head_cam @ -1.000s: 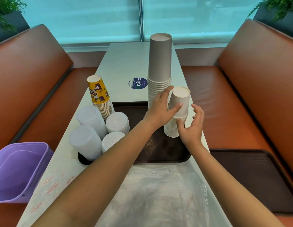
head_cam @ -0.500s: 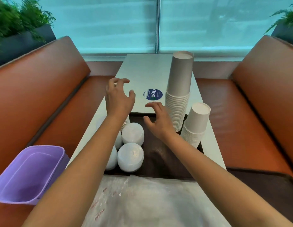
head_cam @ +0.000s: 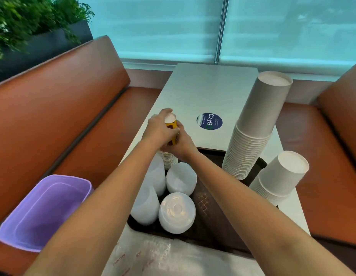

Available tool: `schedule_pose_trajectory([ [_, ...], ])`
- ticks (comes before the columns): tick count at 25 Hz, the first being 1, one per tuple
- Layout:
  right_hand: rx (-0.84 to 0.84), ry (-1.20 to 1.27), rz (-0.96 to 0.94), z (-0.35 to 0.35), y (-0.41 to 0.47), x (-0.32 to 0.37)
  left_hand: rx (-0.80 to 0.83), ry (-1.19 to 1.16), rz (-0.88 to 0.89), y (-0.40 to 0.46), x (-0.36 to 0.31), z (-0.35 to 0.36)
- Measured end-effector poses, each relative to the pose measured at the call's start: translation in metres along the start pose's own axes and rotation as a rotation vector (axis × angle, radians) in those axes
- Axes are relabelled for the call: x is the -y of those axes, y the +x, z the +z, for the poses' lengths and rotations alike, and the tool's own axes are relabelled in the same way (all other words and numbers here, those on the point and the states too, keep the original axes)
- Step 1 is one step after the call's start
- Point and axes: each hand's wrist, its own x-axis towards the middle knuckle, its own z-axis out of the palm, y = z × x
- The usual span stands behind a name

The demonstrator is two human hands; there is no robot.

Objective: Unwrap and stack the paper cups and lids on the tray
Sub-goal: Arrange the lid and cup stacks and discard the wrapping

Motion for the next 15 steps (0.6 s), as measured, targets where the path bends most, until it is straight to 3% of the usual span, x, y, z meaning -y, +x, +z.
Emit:
schedule_pose_trajectory([
  [6,-0.169,0.028,0.002,-0.02,0.003,-0.009,0.073,-0.049,0.116,0.014,-0.011,0.021],
  [15,-0.28,0.002,0.026,-0.06,-0.026,-0.032,0.189,-0.101,0.198,0.0,-0.039,0.056],
])
